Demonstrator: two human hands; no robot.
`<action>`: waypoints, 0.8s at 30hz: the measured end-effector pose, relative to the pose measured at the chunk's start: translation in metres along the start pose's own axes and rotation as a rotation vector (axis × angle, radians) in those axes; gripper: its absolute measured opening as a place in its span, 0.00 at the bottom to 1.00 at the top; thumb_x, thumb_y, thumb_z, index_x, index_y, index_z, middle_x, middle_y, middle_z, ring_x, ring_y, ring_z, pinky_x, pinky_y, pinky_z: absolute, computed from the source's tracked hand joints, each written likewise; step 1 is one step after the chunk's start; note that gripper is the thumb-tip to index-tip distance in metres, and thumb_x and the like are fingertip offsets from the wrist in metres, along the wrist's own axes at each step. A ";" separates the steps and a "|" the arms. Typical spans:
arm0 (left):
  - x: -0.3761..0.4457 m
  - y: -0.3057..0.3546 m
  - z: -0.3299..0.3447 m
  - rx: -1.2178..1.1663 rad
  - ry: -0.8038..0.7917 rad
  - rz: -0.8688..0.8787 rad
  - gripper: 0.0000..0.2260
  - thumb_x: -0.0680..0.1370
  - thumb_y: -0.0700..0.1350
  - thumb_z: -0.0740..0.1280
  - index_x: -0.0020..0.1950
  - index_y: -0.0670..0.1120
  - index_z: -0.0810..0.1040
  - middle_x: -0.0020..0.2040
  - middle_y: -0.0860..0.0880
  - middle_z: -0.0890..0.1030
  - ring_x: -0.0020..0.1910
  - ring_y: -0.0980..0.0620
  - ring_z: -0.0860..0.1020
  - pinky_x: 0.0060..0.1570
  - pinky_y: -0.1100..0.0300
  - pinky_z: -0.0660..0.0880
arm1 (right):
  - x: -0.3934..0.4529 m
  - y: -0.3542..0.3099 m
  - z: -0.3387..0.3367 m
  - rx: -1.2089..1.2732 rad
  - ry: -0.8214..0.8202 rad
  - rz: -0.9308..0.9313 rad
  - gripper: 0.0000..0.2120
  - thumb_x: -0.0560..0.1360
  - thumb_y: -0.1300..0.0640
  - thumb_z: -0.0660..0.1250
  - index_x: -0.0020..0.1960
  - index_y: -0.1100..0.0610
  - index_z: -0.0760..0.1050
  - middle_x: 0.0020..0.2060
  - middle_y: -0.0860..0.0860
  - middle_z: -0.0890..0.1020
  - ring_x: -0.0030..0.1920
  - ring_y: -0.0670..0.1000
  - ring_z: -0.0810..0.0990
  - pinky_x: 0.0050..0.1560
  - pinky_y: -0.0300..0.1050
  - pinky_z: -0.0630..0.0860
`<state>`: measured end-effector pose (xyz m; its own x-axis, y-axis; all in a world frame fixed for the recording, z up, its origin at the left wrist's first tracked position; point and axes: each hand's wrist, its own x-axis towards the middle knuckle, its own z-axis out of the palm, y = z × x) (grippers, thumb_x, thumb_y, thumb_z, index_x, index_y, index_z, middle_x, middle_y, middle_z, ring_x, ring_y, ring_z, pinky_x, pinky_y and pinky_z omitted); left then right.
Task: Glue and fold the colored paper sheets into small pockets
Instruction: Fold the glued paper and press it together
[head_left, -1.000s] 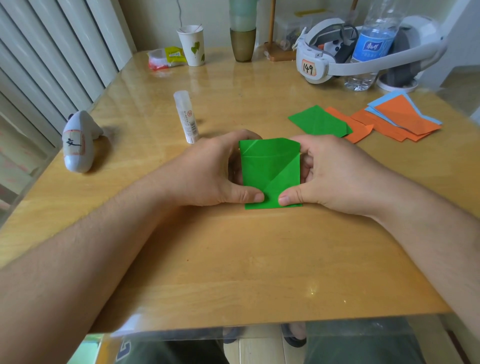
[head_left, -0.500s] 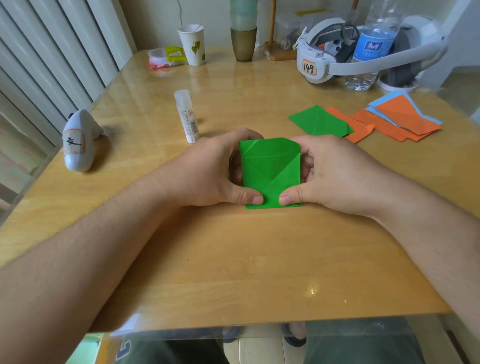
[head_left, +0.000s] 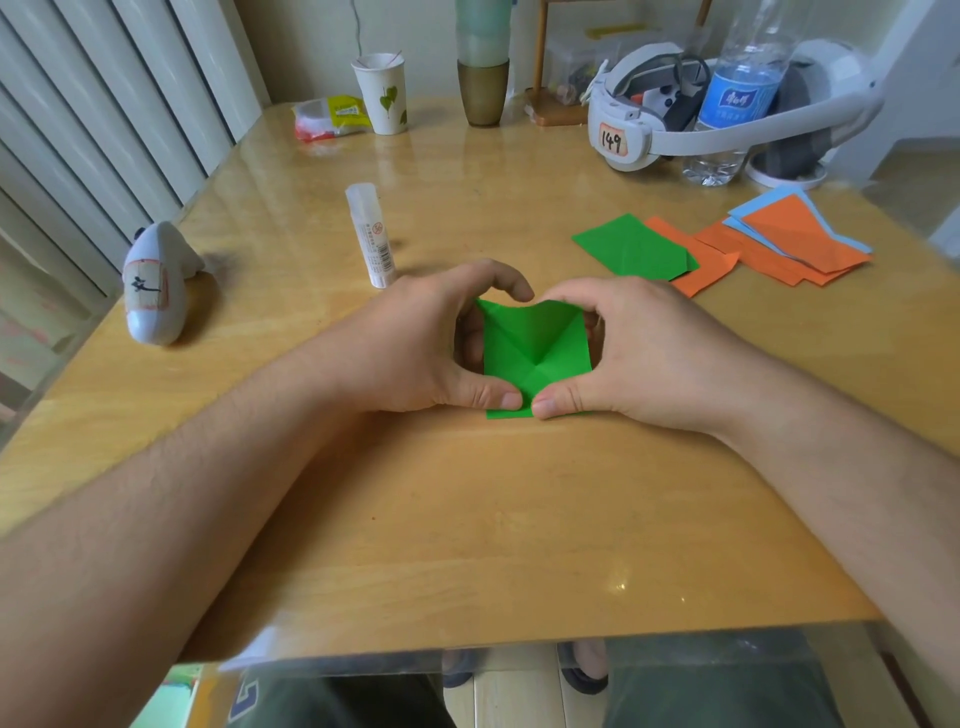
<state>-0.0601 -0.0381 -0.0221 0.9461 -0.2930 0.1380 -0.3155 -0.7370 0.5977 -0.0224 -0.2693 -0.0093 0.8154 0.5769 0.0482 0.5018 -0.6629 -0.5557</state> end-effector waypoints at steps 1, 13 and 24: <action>0.000 0.000 0.000 0.001 0.001 0.004 0.35 0.64 0.56 0.85 0.67 0.58 0.73 0.34 0.56 0.76 0.35 0.58 0.76 0.39 0.62 0.72 | 0.000 0.002 -0.002 0.013 -0.012 0.005 0.32 0.57 0.41 0.87 0.57 0.37 0.79 0.39 0.39 0.82 0.42 0.38 0.78 0.40 0.42 0.74; 0.000 -0.002 -0.001 -0.040 0.004 0.009 0.31 0.63 0.53 0.86 0.58 0.55 0.73 0.33 0.59 0.77 0.33 0.59 0.76 0.35 0.62 0.72 | 0.006 0.015 -0.006 0.086 -0.080 0.013 0.28 0.55 0.40 0.86 0.53 0.42 0.83 0.47 0.42 0.82 0.49 0.46 0.81 0.53 0.56 0.80; -0.002 -0.006 0.002 0.004 0.026 -0.007 0.22 0.63 0.58 0.85 0.42 0.49 0.77 0.32 0.57 0.74 0.31 0.57 0.71 0.32 0.57 0.71 | 0.013 0.011 0.000 0.040 -0.015 -0.008 0.20 0.56 0.42 0.87 0.41 0.44 0.81 0.47 0.46 0.77 0.47 0.47 0.78 0.50 0.51 0.78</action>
<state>-0.0598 -0.0339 -0.0276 0.9497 -0.2724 0.1544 -0.3095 -0.7414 0.5954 -0.0060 -0.2694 -0.0149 0.8070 0.5892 0.0404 0.4958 -0.6389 -0.5882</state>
